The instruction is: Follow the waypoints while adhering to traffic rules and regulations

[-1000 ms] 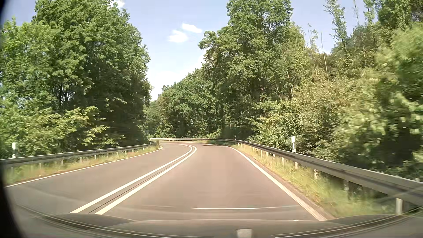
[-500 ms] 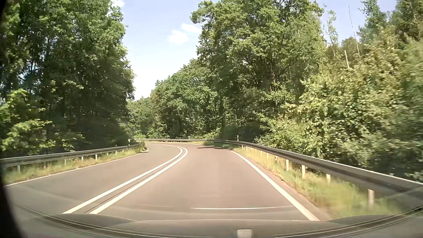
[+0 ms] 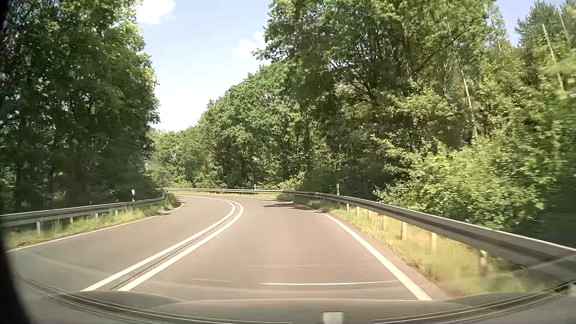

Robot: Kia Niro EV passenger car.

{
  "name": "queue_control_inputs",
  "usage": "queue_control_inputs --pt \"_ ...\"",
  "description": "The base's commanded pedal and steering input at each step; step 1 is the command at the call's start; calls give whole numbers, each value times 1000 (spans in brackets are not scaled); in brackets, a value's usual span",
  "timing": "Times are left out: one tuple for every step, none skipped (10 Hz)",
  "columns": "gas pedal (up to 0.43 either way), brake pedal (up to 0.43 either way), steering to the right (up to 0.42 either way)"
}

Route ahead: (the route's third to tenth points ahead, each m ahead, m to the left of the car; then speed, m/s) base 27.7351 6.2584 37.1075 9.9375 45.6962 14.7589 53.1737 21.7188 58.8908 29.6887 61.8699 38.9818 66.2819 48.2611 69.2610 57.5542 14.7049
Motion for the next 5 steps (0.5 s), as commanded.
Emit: queue_control_inputs --pt "0 30 -22" --pt "0 30 -26" --pt "0 30 -29" --pt "0 30 -32" --pt "0 30 -36"
